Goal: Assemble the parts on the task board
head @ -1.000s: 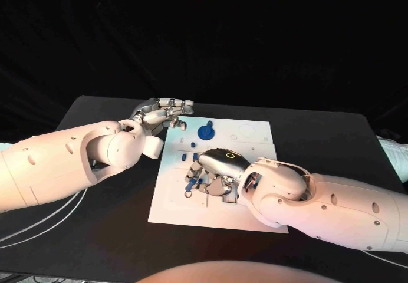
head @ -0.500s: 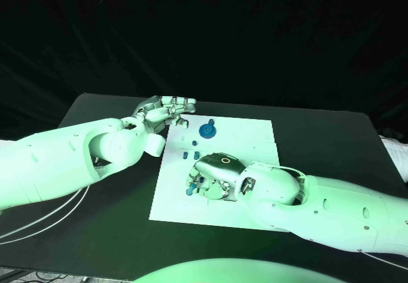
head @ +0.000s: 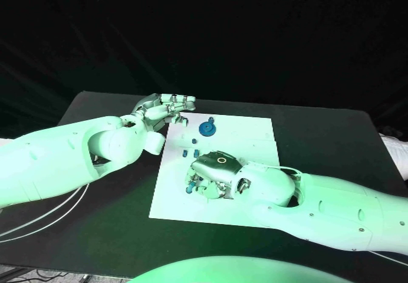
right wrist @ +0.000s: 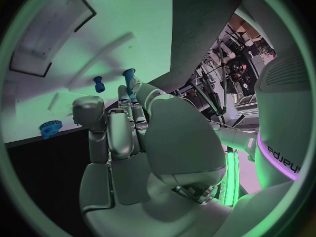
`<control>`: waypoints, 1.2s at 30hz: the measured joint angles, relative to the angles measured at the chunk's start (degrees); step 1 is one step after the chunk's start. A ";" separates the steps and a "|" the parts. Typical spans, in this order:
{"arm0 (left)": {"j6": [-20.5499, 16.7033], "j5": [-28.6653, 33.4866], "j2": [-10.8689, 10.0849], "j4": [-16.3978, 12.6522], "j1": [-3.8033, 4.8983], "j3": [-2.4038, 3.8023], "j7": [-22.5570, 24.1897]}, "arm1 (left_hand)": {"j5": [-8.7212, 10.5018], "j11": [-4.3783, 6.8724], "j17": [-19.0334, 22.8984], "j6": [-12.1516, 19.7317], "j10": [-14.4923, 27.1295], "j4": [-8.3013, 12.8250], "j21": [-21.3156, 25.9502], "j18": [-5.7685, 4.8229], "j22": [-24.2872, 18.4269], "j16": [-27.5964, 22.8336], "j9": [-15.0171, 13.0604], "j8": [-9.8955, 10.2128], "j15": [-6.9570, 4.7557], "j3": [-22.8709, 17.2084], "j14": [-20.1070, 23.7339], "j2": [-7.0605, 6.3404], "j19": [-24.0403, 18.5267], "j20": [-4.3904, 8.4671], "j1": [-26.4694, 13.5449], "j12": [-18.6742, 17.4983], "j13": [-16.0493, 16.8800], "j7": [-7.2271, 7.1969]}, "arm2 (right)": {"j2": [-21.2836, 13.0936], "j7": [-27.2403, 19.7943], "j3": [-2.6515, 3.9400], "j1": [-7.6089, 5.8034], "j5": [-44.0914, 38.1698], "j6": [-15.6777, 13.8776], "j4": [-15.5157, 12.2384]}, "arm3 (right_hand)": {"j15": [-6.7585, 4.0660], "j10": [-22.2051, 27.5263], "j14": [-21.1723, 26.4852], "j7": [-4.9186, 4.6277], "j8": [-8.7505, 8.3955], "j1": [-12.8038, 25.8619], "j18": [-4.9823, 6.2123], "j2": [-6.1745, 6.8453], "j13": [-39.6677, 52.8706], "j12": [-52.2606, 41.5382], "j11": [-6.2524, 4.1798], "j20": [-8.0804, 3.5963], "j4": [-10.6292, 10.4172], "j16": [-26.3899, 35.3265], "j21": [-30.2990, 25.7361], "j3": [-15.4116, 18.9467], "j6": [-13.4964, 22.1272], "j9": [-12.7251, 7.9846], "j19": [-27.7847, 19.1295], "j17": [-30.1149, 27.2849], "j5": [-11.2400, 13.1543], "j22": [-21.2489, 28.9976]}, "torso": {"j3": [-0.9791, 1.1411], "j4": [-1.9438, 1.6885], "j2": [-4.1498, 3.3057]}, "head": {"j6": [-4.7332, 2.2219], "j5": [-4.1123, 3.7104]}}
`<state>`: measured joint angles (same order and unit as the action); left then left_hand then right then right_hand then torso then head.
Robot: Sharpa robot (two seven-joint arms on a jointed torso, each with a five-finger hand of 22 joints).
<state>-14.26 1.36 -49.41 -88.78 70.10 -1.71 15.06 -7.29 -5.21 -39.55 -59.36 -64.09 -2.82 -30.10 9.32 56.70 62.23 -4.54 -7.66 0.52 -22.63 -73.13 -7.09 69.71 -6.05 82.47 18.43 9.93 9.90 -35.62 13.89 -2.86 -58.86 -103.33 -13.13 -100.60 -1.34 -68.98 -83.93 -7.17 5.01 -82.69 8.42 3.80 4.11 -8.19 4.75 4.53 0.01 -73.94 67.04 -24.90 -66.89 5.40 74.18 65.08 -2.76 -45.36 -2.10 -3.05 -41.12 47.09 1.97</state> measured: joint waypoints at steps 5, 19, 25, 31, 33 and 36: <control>0.02 0.00 0.08 0.08 0.00 0.00 -0.02 | 0.00 0.00 0.00 0.00 0.00 0.00 0.00 0.00 0.00 0.00 0.00 0.00 0.00 0.00 0.00 0.00 0.00 0.00 0.00 0.00 0.00 0.00 | 0.94 0.91 -0.03 -0.03 -1.52 1.21 0.06 | 0.00 0.00 0.00 -0.11 -0.05 0.01 0.00 0.01 0.00 0.00 0.00 0.00 0.00 0.00 0.00 0.00 0.04 0.06 0.00 0.00 0.03 0.02 | 0.00 -0.04 0.01 | -0.07 -0.08; 0.05 0.00 0.18 0.10 0.00 -0.01 -0.15 | 0.00 -0.02 -0.01 0.00 0.23 0.00 0.00 0.00 0.01 0.00 0.00 0.00 0.00 0.00 0.00 0.00 0.00 0.00 0.00 0.00 0.04 0.00 | 2.01 2.29 -0.53 0.15 -3.03 2.93 1.00 | 2.98 10.97 -0.10 -4.27 -1.38 5.94 0.00 4.67 -0.60 4.22 2.86 3.21 -2.85 0.90 -3.22 5.24 13.37 -1.78 -3.21 -2.48 -1.14 5.81 | 0.00 -0.03 0.01 | -0.04 0.31; 0.01 0.00 0.43 0.37 0.00 -0.01 -0.20 | 0.00 -0.01 -0.01 0.22 0.43 -0.26 0.27 0.00 -0.10 0.00 0.07 0.00 0.00 0.26 0.00 0.00 0.00 0.00 0.00 0.39 0.04 0.22 | 1.04 2.24 -0.52 0.14 -1.81 1.60 0.72 | 2.98 13.54 -0.10 -4.06 -1.38 5.75 0.00 5.11 -0.46 4.20 2.90 3.28 -3.79 0.90 -3.22 10.36 15.71 -1.63 -3.28 -2.50 -2.24 6.03 | 0.01 -0.01 0.02 | -0.33 0.13; 0.01 0.00 0.51 0.58 0.00 -0.01 -0.26 | 0.00 -0.01 -0.01 0.41 0.43 -0.26 0.27 0.00 -0.10 0.00 0.07 0.00 0.00 0.26 0.00 0.00 0.00 0.00 0.00 0.39 0.03 0.03 | -1.86 1.45 -0.36 0.14 -0.41 -2.88 -1.42 | 2.98 12.87 -0.10 -3.70 -0.81 3.38 0.00 3.82 -0.31 2.43 2.49 3.28 -4.05 0.90 -3.22 12.42 13.47 -1.23 -3.28 -3.54 -3.37 6.57 | 0.08 0.02 0.03 | -0.57 -0.24; 0.01 0.00 0.51 0.63 -0.04 -0.01 -0.27 | 0.00 -0.01 -0.01 0.41 0.42 -0.26 0.27 0.00 -0.10 0.00 0.07 0.00 0.00 0.26 0.00 0.00 0.00 0.00 0.00 0.39 0.03 0.03 | -3.70 0.88 -0.01 0.08 0.60 -5.17 -2.64 | 2.98 11.65 -0.10 -3.59 -0.54 2.83 0.00 3.26 -0.20 1.70 2.27 3.28 -4.05 1.02 -3.22 12.42 12.33 -1.12 -3.28 -3.87 -3.68 6.59 | 0.09 0.07 0.04 | -0.72 -0.32; 0.01 0.00 0.49 0.69 -0.07 -0.04 -0.30 | 0.00 -0.01 -0.01 0.41 0.42 -0.26 0.27 0.00 -0.10 0.00 0.07 0.00 0.00 0.26 0.00 0.00 0.00 0.00 0.00 0.39 0.03 0.03 | -7.67 0.09 0.29 -1.14 4.08 -7.51 -4.70 | 2.98 10.12 -0.10 -2.74 -0.37 2.16 0.00 2.59 -0.20 0.95 1.66 3.26 -4.05 1.44 -3.22 12.41 11.27 -1.12 -3.26 -4.42 -3.68 6.60 | 0.08 0.08 0.04 | -0.96 -0.67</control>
<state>-14.25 1.36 -48.92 -88.09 70.03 -1.75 14.76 -7.29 -5.21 -39.56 -58.95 -63.67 -3.08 -29.83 9.32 56.60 62.23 -4.47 -7.66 0.52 -22.37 -73.13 -7.09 69.71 -6.05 82.47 18.82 9.97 9.93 -43.29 13.98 -2.57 -60.00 -99.25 -20.64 -105.30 1.64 -58.86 -84.03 -9.91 4.64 -80.53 8.42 6.39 3.92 -7.24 6.41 7.78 -4.04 -72.49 63.82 -12.49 -55.62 4.28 70.93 60.66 -6.44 -38.77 -2.03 -2.97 -41.07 46.13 1.30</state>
